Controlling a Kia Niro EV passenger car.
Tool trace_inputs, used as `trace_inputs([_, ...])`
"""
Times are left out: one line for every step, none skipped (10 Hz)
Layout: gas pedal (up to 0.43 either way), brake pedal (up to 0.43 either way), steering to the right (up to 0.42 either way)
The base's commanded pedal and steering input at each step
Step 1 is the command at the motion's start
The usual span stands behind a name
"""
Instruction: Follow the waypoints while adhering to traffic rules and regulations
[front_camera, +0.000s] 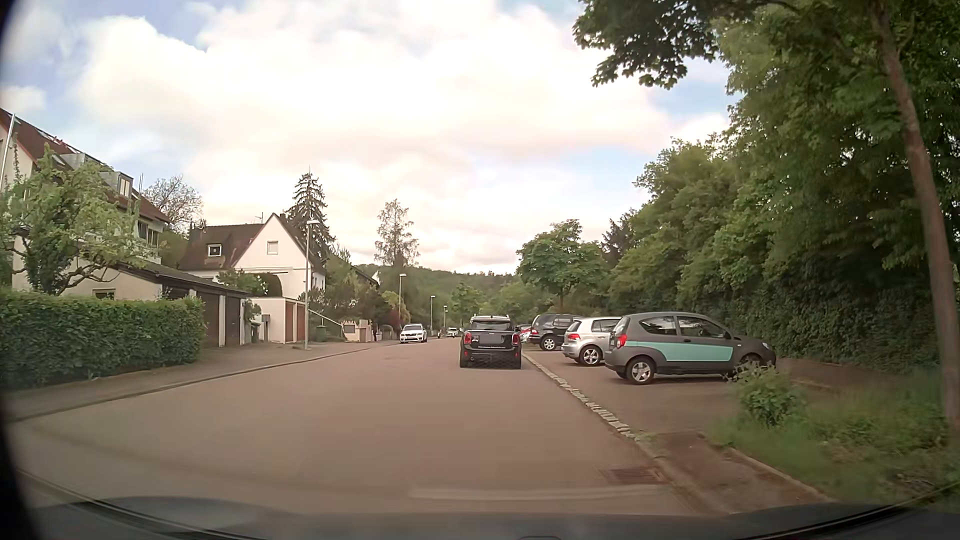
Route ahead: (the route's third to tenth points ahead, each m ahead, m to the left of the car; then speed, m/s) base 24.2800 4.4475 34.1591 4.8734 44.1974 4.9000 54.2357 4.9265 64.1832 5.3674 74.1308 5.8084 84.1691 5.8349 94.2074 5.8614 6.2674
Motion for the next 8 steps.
trace_inputs([0.087, 0.0, -0.007])
trace_inputs([0.087, 0.0, -0.006])
trace_inputs([0.087, 0.0, -0.004])
trace_inputs([0.087, 0.0, -0.004])
trace_inputs([0.087, 0.0, -0.005])
trace_inputs([0.087, 0.0, -0.011])
trace_inputs([0.087, 0.0, -0.015])
trace_inputs([0.087, 0.0, -0.017])
